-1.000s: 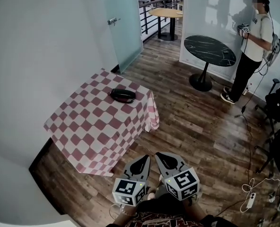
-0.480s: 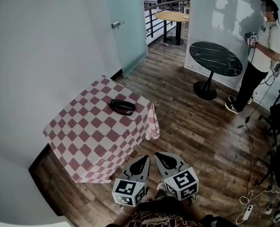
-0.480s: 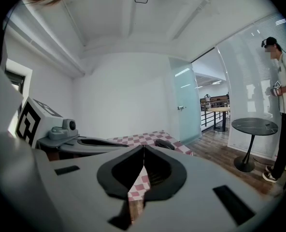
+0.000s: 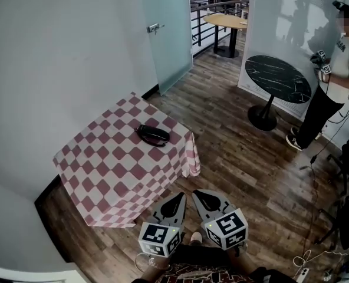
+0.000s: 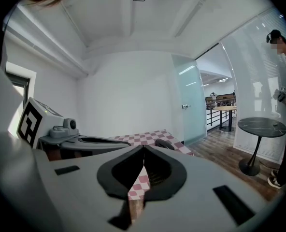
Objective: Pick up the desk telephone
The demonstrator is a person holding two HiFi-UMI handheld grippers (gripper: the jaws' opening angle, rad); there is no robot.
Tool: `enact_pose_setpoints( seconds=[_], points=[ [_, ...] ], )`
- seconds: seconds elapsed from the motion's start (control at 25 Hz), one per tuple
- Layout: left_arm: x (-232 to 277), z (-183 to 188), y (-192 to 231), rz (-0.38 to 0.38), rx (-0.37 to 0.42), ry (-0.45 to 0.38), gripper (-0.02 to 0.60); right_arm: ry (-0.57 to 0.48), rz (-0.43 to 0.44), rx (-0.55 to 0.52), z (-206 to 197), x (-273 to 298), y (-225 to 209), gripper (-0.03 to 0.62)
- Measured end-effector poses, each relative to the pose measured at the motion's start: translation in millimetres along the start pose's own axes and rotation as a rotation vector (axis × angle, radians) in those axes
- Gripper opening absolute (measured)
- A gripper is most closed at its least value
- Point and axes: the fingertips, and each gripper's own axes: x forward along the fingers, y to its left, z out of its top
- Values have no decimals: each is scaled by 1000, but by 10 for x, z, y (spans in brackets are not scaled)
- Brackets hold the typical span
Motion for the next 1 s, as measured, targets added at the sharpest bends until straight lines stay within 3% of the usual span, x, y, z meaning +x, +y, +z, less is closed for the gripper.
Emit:
enact_pose_setpoints(
  seconds=[0.32,1.0],
  points=[
    [167,-1,161,30,-6,26,6,13,25,4,17,176,-147,18],
    [777,316,1024,-20,8,34,6,25,-27,-13,338,1138,-481,18]
  ],
)
